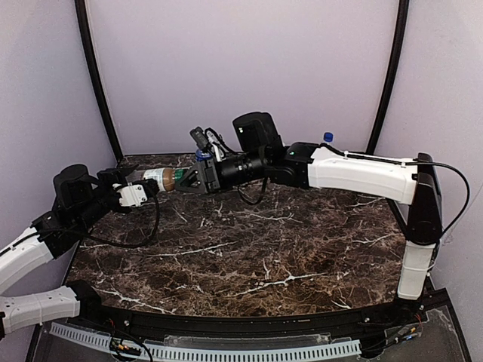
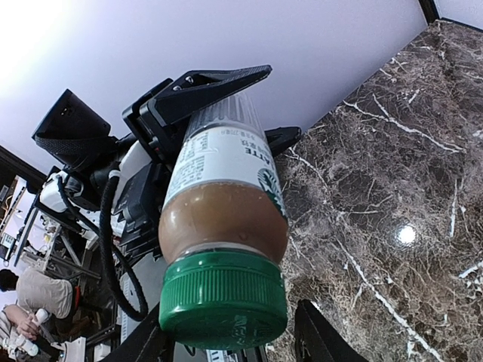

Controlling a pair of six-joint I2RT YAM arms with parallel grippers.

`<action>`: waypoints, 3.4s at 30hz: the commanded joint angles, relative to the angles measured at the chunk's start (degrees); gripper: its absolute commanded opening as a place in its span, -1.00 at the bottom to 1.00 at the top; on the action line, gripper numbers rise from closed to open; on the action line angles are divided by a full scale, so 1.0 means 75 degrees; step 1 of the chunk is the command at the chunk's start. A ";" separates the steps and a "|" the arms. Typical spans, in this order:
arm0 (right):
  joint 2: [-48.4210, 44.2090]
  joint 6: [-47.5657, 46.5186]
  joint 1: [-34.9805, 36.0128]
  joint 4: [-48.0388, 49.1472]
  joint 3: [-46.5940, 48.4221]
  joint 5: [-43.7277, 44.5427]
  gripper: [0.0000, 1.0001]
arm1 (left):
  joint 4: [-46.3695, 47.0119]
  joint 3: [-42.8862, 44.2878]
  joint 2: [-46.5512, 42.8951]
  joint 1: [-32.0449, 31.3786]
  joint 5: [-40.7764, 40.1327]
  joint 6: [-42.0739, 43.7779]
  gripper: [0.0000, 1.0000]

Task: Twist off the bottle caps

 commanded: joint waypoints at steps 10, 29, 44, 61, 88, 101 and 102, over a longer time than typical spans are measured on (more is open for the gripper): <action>-0.0311 -0.0072 -0.0077 0.0380 0.0045 -0.0142 0.17 | 0.0237 -0.0079 -0.0016 -0.0037 0.0089 0.0195 -0.35; -0.0346 0.0017 -0.0080 0.0474 -0.0121 -0.0431 -0.81 | 0.0226 -0.0033 0.0013 -0.0040 0.0094 0.0007 -0.36; -0.0948 -0.6863 0.1404 -0.1647 0.0080 0.1797 -1.00 | -0.4511 0.1215 -0.0099 -0.0040 0.4554 -0.1521 -0.47; -0.1714 -0.9257 0.2150 -0.1489 -0.0517 0.5185 -0.68 | -0.4408 0.1290 -0.0044 -0.0040 0.4617 -0.2510 -0.41; -0.0985 0.0407 0.0055 0.1056 -0.0412 0.0846 0.56 | 0.2422 -0.0319 -0.0059 -0.0145 0.0020 0.1363 -0.28; -0.0554 0.0608 0.0063 0.1100 -0.0304 0.0512 0.30 | 0.2470 -0.0300 -0.0037 -0.0158 0.0040 0.1362 -0.30; -0.0538 0.0619 0.0066 0.1130 -0.0304 0.0470 0.25 | 0.2451 -0.0304 -0.0038 -0.0158 0.0042 0.1361 -0.30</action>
